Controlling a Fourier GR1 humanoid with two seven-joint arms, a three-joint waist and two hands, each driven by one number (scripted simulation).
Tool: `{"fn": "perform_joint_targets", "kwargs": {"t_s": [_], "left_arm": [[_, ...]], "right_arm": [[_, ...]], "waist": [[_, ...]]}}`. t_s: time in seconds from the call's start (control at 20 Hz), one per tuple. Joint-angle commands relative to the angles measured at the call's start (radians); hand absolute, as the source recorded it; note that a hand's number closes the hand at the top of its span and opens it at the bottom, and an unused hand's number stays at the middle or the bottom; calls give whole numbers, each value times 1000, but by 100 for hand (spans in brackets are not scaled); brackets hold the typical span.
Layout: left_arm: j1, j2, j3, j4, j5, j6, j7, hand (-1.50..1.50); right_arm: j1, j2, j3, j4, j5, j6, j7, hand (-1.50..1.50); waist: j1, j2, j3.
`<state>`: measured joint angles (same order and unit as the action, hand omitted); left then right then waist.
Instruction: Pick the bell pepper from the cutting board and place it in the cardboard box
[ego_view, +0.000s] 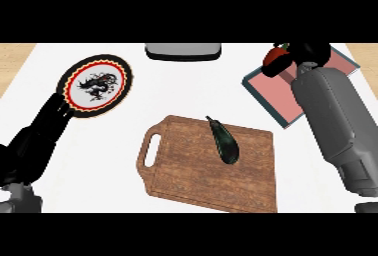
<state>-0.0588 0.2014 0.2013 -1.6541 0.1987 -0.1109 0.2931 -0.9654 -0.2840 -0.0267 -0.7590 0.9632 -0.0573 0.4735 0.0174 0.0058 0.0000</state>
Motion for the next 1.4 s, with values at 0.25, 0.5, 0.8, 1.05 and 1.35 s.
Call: {"fn": "perform_joint_targets", "kwargs": {"t_s": [0.25,0.5,0.8,1.05,1.35], "left_arm": [[30,-1,15,41,-17,-19,-66,0],[-26,6,15,33,-9,9,3,0],[1,-7,3,-10,-14,17,17,0],[15,7,31,10,1,-1,-2,0],[35,-5,18,-28,-3,0,17,0]], "right_arm": [[61,25,-74,100,-82,-108,-217,-150],[46,49,-221,-11,-229,-262,-261,-150],[130,70,-335,-117,-378,-344,-339,-150],[239,-32,-380,-266,-477,-207,-312,-150],[340,-136,-472,-333,-635,-78,-365,-150]], "waist": [[-6,-3,0],[-22,-3,1],[-22,-7,1],[-29,-11,0],[-21,-8,0]]}}
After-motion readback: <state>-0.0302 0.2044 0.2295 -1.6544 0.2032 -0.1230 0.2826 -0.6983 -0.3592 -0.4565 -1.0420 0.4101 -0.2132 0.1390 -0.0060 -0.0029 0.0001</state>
